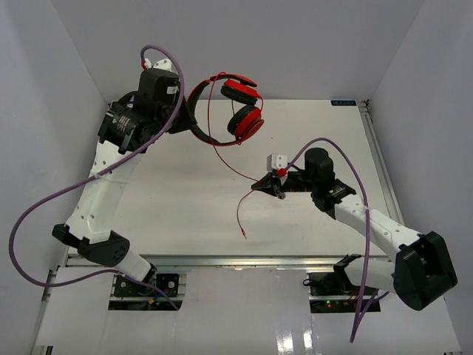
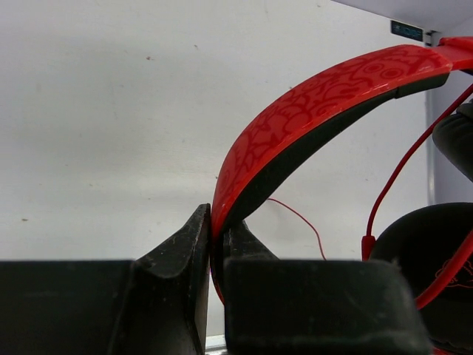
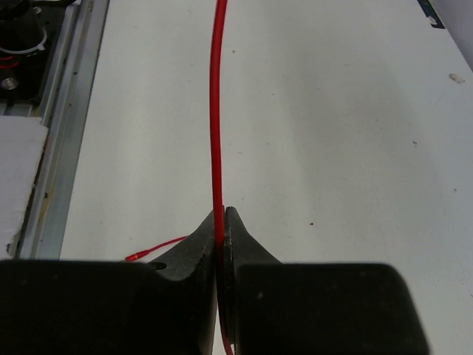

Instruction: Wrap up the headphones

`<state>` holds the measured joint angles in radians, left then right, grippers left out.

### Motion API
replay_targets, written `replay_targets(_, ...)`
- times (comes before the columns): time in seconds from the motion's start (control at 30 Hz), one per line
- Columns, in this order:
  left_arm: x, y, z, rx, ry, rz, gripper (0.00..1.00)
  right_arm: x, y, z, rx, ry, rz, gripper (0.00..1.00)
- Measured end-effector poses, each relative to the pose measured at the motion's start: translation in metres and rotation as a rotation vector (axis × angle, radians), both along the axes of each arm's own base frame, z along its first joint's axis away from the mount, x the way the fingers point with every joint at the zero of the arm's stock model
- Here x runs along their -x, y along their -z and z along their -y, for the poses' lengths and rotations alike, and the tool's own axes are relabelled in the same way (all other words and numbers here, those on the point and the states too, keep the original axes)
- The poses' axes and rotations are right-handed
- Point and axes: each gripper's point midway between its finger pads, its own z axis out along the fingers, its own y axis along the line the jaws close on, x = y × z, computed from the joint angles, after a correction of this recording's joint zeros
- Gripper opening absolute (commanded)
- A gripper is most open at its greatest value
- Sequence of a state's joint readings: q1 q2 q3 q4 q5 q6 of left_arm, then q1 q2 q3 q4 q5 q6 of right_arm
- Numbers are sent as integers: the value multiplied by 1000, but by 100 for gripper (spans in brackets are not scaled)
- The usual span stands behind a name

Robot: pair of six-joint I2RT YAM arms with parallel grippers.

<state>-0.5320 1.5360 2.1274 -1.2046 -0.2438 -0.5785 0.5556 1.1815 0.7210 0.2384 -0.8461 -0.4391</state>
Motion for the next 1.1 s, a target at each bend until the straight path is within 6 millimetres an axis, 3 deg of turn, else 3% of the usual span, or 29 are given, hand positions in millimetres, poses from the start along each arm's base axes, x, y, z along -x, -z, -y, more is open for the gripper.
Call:
replay_targets(0.27, -6, 1, -14, -70, -38, 25, 0, 26, -5, 8, 58, -132, 25, 8)
replay_targets(0.67, -4, -10, -22, -96, -46, 59, 0, 34, -1, 28, 88, -138, 73, 8)
replay_targets(0.93, 16, -20, -7, 1, 56, 58, 0, -4, 20, 35, 190, -1, 79, 8)
replay_targets(1.1, 44, -24, 12, 103, 188, 29, 0, -45, 9, 28, 220, 87, 112, 8)
